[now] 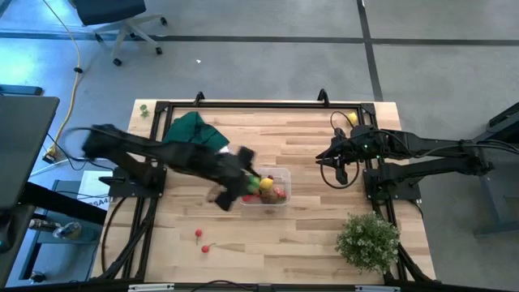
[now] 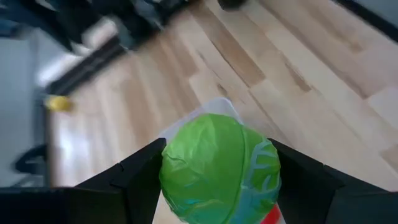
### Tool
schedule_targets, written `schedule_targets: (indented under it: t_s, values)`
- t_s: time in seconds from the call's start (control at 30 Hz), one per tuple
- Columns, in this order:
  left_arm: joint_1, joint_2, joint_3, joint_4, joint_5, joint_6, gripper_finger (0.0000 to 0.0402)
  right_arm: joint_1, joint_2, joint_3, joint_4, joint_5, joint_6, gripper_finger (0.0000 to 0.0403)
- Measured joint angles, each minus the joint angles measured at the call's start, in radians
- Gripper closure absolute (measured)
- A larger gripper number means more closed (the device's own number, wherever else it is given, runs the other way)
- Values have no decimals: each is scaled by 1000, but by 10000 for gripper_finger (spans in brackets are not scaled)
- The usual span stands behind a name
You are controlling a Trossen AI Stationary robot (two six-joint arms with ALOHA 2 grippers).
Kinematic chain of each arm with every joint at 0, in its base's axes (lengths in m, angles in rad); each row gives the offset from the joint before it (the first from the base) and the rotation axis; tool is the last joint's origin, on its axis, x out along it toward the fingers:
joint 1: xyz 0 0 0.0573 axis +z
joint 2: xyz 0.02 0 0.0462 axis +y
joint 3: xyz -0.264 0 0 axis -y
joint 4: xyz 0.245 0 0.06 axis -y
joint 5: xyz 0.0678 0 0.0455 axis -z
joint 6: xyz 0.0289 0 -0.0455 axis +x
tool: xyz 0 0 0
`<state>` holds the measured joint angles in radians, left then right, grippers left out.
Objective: Pick and placing Produce into tupperware
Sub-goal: Put the green cabbage into the transparent bin
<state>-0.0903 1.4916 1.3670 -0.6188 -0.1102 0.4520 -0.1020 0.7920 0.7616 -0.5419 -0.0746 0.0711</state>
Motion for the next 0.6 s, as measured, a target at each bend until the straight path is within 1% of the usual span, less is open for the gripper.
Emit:
schedule_targets:
  t_s: [0.07, 0.13, 0.3, 0.4, 0.6]
  values:
    - [26, 96, 32, -45, 54, -3, 154, 0, -1, 0, 1, 0, 0, 340]
    - [45, 191, 49, -44, 109, -13, 154, 0, 0, 0, 0, 0, 0, 340]
    - [93, 337, 49, -26, 231, -19, 154, 0, -1, 0, 1, 0, 0, 340]
    - [118, 384, 50, -17, 245, -13, 154, 0, 0, 0, 0, 0, 0, 340]
    - [165, 423, 49, -17, 244, 20, 153, 0, -1, 0, 0, 0, 0, 340]
